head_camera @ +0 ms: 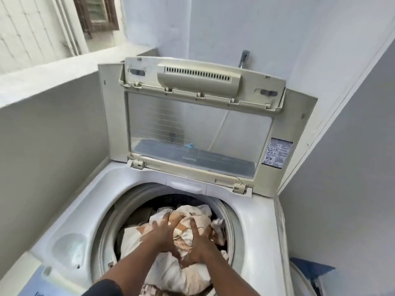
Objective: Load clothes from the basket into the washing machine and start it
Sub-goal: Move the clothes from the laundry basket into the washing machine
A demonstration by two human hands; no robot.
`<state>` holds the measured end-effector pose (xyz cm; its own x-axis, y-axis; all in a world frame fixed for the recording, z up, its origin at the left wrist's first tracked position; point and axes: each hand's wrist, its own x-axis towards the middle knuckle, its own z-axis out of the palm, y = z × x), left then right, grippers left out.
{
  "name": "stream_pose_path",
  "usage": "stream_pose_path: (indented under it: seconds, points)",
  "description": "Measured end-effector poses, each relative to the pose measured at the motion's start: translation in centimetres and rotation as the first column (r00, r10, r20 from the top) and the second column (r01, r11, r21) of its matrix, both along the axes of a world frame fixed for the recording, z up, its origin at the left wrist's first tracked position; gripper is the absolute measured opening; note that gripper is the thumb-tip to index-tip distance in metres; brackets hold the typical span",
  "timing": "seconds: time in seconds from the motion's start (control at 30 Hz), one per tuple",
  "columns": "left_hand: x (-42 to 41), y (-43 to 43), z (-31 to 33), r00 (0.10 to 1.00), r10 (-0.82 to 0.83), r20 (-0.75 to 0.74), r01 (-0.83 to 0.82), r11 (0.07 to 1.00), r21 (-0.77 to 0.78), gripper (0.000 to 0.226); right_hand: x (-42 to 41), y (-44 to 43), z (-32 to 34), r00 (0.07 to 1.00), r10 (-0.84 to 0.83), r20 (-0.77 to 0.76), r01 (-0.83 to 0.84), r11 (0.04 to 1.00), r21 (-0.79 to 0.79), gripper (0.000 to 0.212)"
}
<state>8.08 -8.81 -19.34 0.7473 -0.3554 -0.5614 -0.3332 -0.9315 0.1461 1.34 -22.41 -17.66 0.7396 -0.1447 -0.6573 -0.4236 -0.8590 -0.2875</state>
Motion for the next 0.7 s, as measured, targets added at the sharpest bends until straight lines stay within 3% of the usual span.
stream_pose_path:
  seconds: [0.13,0.23,0.3,0.4,0.53,0.7]
  points:
    - [2.4,-1.6,-1.7,0.983,0.18,0.038,-0.175,0.979,-0.109,0.117,1.5,-0.5,-1.8,0.986,-0.107,0.128,0.116,0.991,-0.065,0.102]
    - [4.1,-2.6,-0.5,0.942,0.324,0.086,-0.315,0.944,-0.101,0.106,2.5,-0.3,-1.1,0.993,-0.05,0.11,0.069,0.983,-0.171,0.068]
    - [5.1,-2.9,0.2,0.911,0.395,0.122,-0.387,0.919,-0.079,0.103,2.8,-0.5,0.1,0.994,0.001,0.111,0.018,0.985,-0.174,0.056]
    - [5.6,-3.8,1.6,0.901,0.414,0.132,-0.419,0.908,0.008,0.097,2.6,-1.1,2.2,0.991,0.023,0.134,-0.005,0.99,-0.139,0.051]
    - [3.9,-5.6,4.8,0.904,0.416,0.096,-0.424,0.902,0.08,0.105,1.6,-1.7,4.9,0.989,0.095,0.117,-0.088,0.994,-0.058,0.05]
    - [-2.3,-10.1,11.0,0.894,0.431,0.121,-0.446,0.881,0.155,0.053,-1.2,-4.0,8.5,0.956,0.083,0.282,-0.111,0.99,0.086,0.035]
